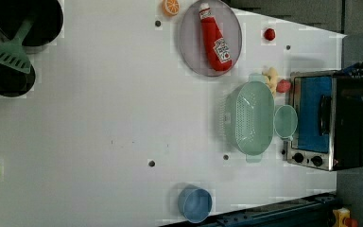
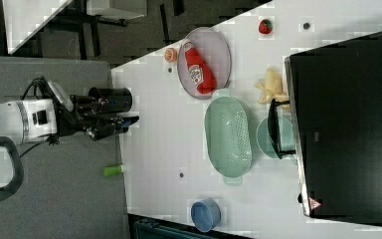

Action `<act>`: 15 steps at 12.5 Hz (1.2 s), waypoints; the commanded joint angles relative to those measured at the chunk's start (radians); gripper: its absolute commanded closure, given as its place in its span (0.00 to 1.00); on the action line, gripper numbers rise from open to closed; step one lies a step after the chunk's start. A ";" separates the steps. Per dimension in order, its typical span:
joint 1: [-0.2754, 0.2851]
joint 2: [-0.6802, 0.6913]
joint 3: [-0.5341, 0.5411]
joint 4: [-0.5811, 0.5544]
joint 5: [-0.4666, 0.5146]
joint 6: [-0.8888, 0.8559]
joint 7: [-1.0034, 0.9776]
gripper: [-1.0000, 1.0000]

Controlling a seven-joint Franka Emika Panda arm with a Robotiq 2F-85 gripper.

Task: Drag strainer right to left.

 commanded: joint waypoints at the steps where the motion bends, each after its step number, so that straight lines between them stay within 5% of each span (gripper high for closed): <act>1: -0.025 -0.560 -0.050 -0.300 -0.023 -0.258 0.109 0.20; 3: -0.025 -0.558 -0.050 -0.311 -0.022 -0.256 0.109 0.00; 9: -0.024 -0.463 -0.041 -0.503 -0.022 -0.081 0.205 0.00; 15: -0.021 -0.230 -0.003 -0.712 -0.022 0.383 0.524 0.00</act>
